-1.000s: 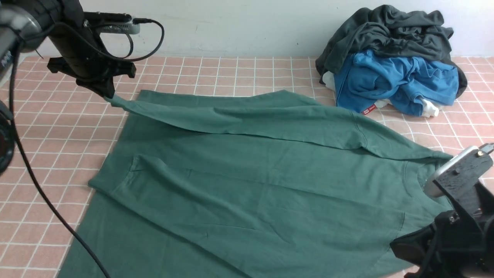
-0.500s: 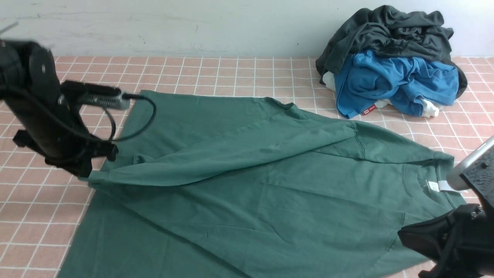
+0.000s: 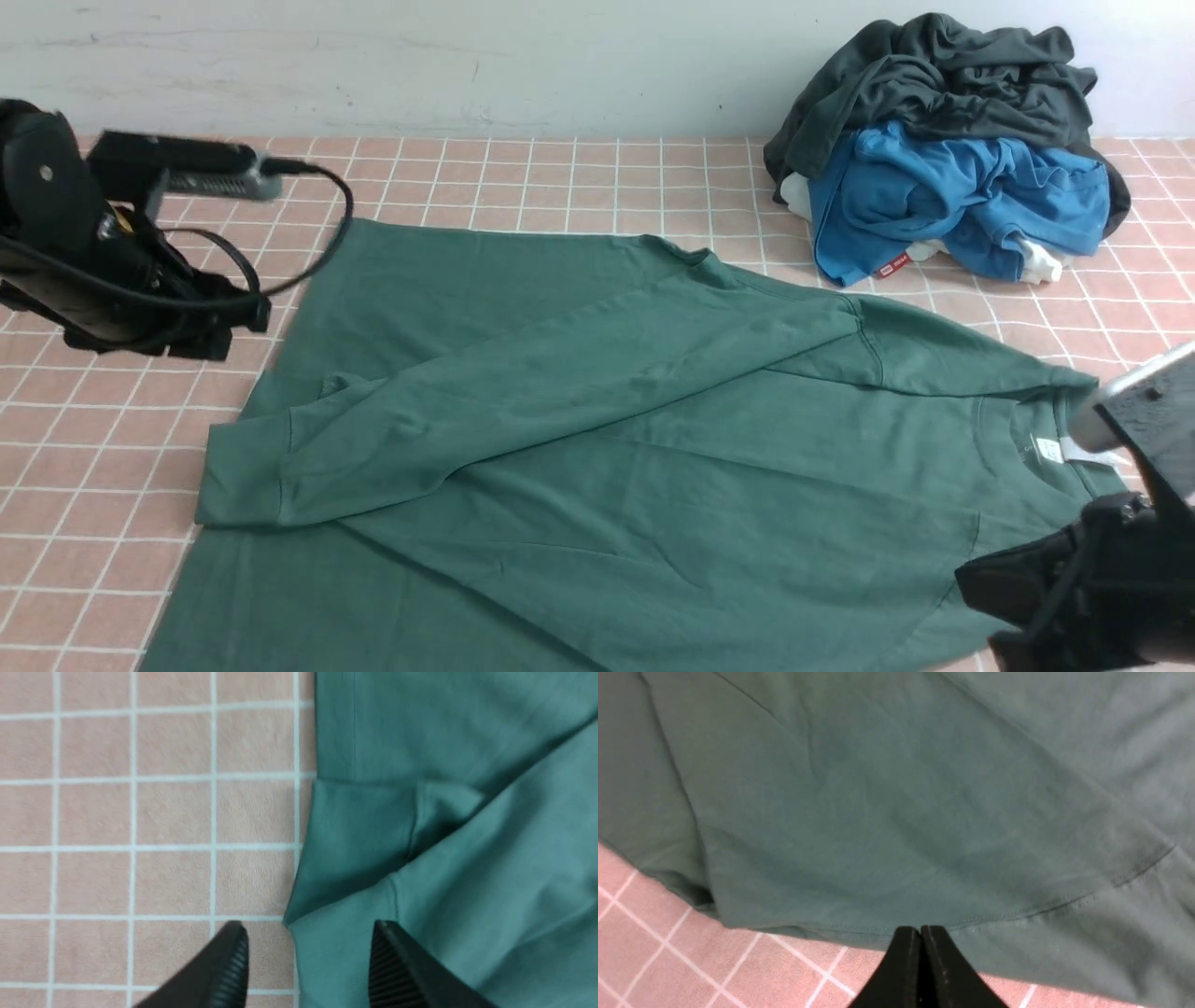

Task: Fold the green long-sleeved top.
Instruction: Use both arms simultaneously to clamp the lower edge of the clothing fabric

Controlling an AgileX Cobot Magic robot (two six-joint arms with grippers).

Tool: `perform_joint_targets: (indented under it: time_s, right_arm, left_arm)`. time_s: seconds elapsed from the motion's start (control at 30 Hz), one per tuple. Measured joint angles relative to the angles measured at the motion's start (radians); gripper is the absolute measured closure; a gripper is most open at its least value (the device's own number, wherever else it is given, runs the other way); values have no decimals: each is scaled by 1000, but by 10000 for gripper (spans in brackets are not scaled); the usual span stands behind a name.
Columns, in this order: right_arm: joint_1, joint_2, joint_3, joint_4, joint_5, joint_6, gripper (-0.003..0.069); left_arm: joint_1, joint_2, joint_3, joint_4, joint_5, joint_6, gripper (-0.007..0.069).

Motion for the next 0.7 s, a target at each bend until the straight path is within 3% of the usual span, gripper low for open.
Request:
perform_joint_targets:
  time_s: [0.17,0.23,0.27,0.47,0.6,0.7]
  right_arm:
    - [0,186,-161,-90,13,93,603]
    - [1,378,-345,-209,13,188,519]
    - [1,391,-345,-219,13,196,512]
    - [1,770,-718,-565,38,509,335]
    - [1,979,-949,-751,181,669,307]
    - [1,1059,-1034,-759,263,667,307]
  left_arm:
    - [0,-103,9,-7,-37,-7,305]
    - [0,-189,41,-40,-74,-7,340]
    - [0,-201,43,-43,-75,-7,342]
    - [0,-295,92,-97,-100,6,396]
    - [0,-299,94,-98,-100,6,398]
    - [0,-299,94,-98,-100,6,398]
